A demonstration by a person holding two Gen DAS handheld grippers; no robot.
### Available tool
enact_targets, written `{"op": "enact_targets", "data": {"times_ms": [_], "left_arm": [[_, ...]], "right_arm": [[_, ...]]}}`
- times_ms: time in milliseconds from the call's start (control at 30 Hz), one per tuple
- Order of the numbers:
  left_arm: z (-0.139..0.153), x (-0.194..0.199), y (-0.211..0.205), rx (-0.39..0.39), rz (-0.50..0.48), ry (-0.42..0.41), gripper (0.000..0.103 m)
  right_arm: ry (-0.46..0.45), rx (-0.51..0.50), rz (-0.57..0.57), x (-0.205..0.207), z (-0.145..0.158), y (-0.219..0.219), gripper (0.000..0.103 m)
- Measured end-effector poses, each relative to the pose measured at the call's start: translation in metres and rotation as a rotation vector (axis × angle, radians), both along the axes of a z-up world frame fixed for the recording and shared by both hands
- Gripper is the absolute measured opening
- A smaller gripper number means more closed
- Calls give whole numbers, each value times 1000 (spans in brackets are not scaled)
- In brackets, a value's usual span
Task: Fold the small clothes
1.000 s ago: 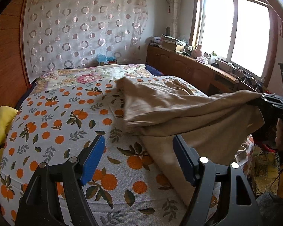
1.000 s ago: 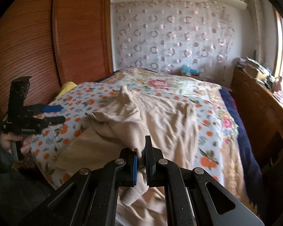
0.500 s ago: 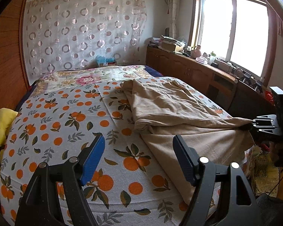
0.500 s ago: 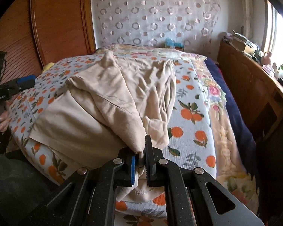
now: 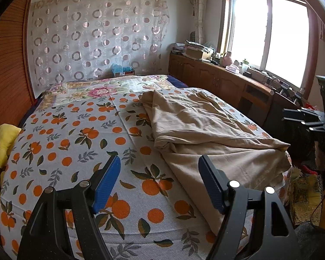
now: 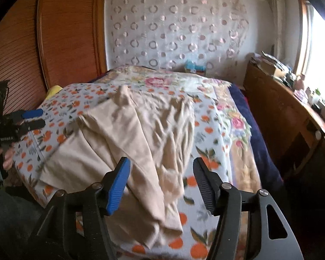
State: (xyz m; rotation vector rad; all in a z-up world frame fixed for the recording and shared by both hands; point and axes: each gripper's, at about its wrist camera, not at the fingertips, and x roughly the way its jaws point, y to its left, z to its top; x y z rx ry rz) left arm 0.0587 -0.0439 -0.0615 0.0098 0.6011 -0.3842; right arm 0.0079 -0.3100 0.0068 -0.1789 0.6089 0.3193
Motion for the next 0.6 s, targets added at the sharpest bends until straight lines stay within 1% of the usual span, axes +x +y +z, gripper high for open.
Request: {"op": "enact_targets", "data": {"times_ms": [100,300,500,600], "left_arm": [[-1,0,3,0,11,-2,75],[-2,-2,18,-2,40,-10,75],[1,-1,33,-10,77,-18,75],[1,-1,38,-10,90,-19,75]], "right_arm": [[-12,1,49,13,0,18,63],[35,27,166,52,-5,62,63],[79,-9,271,91,-10,116,63],[112,-28,319,113,-19,140,63]]}}
